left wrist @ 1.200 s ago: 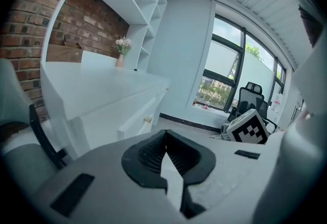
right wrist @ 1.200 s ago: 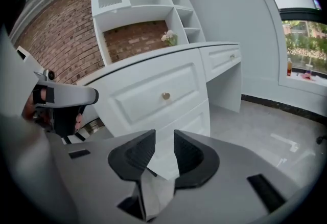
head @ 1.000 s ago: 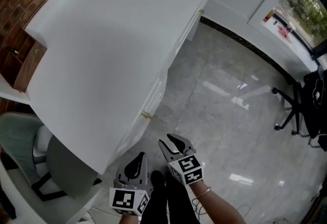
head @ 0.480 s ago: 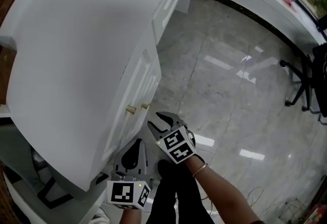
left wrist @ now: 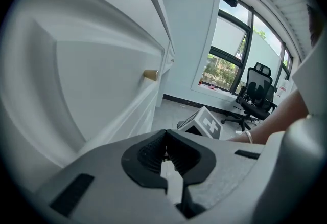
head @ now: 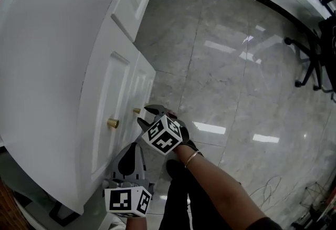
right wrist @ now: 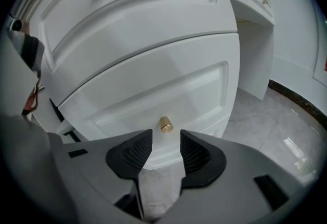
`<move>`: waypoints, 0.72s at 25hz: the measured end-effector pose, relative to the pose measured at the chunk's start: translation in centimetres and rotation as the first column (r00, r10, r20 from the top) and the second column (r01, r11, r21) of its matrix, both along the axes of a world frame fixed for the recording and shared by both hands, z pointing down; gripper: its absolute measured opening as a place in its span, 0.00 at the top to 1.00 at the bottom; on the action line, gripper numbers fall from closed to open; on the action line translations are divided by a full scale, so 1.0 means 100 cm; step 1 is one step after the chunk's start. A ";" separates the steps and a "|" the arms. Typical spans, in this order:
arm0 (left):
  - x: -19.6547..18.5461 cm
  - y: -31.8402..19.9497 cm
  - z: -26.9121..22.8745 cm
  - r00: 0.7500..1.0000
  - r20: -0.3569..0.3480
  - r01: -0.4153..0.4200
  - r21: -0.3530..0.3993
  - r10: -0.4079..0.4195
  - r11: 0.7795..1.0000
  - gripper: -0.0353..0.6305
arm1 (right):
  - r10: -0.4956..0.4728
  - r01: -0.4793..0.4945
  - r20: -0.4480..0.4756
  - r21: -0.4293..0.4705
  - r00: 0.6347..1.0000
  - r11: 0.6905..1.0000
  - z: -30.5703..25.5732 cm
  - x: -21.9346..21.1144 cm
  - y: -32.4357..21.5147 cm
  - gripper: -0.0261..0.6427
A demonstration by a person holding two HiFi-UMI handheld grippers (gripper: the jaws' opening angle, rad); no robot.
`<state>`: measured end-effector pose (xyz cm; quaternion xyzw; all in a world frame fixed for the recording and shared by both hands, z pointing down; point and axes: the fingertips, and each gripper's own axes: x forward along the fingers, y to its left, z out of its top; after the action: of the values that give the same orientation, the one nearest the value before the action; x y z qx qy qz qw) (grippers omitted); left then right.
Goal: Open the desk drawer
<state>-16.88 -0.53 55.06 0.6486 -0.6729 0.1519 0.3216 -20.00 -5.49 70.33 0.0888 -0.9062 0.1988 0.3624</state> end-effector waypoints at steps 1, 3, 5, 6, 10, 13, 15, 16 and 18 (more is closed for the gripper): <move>0.000 -0.001 0.001 1.000 0.002 -0.003 -0.003 0.003 1.000 0.93 | -0.002 0.002 -0.005 -0.012 1.000 1.000 0.004 -0.001 -0.001 0.74; -0.001 -0.005 0.004 1.000 0.004 -0.001 -0.009 0.001 1.000 0.93 | 0.002 -0.003 -0.013 -0.038 1.000 0.999 0.012 -0.003 -0.003 0.74; -0.002 -0.009 0.006 1.000 0.004 0.005 -0.012 -0.005 1.000 0.93 | 0.002 -0.002 -0.013 -0.060 1.000 0.998 0.015 -0.007 -0.005 0.74; -0.002 -0.012 0.006 1.000 0.003 0.007 -0.012 -0.007 1.000 0.93 | -0.008 0.007 -0.010 -0.062 1.000 0.998 0.015 -0.009 -0.006 0.74; -0.004 -0.022 0.004 1.000 -0.001 0.009 0.001 -0.009 1.000 0.93 | -0.090 0.090 -0.011 -0.039 0.996 0.995 0.013 -0.017 -0.008 0.74; -0.007 -0.027 0.004 1.000 -0.008 0.020 0.005 -0.020 1.000 0.93 | -0.157 0.157 -0.017 -0.026 0.987 0.987 0.013 -0.023 -0.008 0.80; -0.007 -0.026 0.004 0.999 -0.013 0.031 0.003 -0.031 1.000 0.93 | -0.187 0.186 -0.009 -0.017 0.982 0.982 0.012 -0.024 -0.006 0.83; -0.008 -0.025 0.005 0.999 -0.014 0.033 0.001 -0.033 0.999 0.93 | -0.187 0.187 -0.001 -0.016 0.982 0.982 0.012 -0.024 -0.005 0.83; -0.008 -0.023 0.004 0.999 -0.013 0.035 -0.005 -0.035 0.999 0.93 | -0.176 0.176 0.007 -0.019 0.984 0.984 0.011 -0.024 -0.005 0.83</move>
<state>-17.71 -2.79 55.46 0.6369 -0.6817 0.1434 0.3303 -22.37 -5.95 71.47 0.0042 -0.9096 0.1749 0.3769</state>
